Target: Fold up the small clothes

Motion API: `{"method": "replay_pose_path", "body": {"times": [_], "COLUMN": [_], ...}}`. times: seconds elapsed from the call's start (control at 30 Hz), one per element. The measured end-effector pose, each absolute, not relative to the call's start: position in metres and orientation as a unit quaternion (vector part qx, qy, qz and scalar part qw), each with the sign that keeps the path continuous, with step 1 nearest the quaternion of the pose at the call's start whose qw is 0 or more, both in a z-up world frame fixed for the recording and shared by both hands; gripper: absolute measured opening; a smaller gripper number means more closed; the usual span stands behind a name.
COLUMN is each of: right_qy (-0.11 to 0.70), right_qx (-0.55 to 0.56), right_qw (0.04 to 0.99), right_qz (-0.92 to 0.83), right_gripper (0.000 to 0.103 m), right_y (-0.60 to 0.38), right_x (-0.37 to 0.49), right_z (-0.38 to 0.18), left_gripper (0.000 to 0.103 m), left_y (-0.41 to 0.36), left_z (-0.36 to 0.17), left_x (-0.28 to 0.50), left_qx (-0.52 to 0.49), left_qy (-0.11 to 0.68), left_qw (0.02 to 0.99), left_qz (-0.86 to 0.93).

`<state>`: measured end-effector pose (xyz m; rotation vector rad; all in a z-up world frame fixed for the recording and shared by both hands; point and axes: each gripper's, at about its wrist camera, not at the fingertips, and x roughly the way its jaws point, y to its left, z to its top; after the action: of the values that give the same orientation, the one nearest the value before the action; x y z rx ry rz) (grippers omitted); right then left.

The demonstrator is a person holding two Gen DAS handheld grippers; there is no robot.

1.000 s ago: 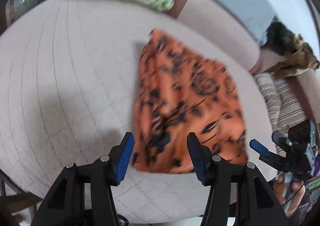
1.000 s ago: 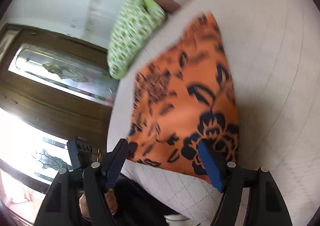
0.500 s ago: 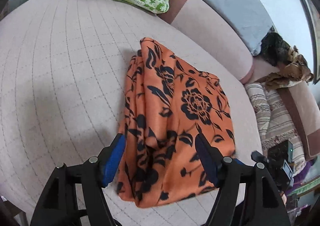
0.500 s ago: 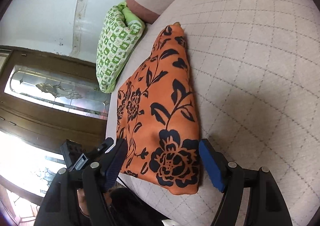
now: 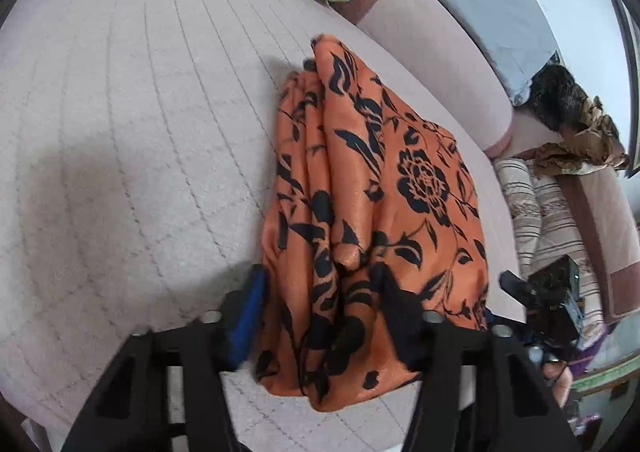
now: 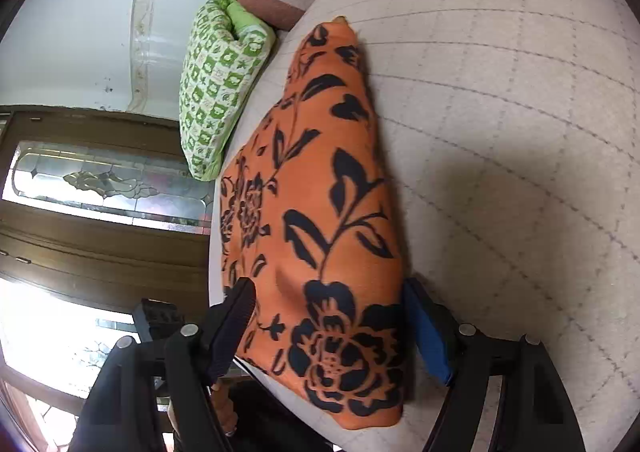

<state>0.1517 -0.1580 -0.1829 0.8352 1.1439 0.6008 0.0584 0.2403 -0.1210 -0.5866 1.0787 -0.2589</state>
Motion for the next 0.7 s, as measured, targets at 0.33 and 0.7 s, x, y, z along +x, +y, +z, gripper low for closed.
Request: {"method": "replay_pose_path", "body": {"times": [0.33, 0.7], "right_qy": [0.540, 0.513], "right_qx": [0.302, 0.363], "right_qw": [0.749, 0.726], "right_qz": [0.238, 0.279], "right_gripper": [0.038, 0.077], "right_y": [-0.149, -0.163], "right_x": [0.147, 0.197], "right_z": [-0.172, -0.171], "left_gripper": [0.049, 0.082], "left_y": [0.235, 0.247], "left_z": [-0.123, -0.107], "left_x": [0.058, 0.122], "left_qx": [-0.266, -0.278], "left_qy": [0.513, 0.488], "left_qw": [0.809, 0.816], "left_qz": [-0.106, -0.137]}}
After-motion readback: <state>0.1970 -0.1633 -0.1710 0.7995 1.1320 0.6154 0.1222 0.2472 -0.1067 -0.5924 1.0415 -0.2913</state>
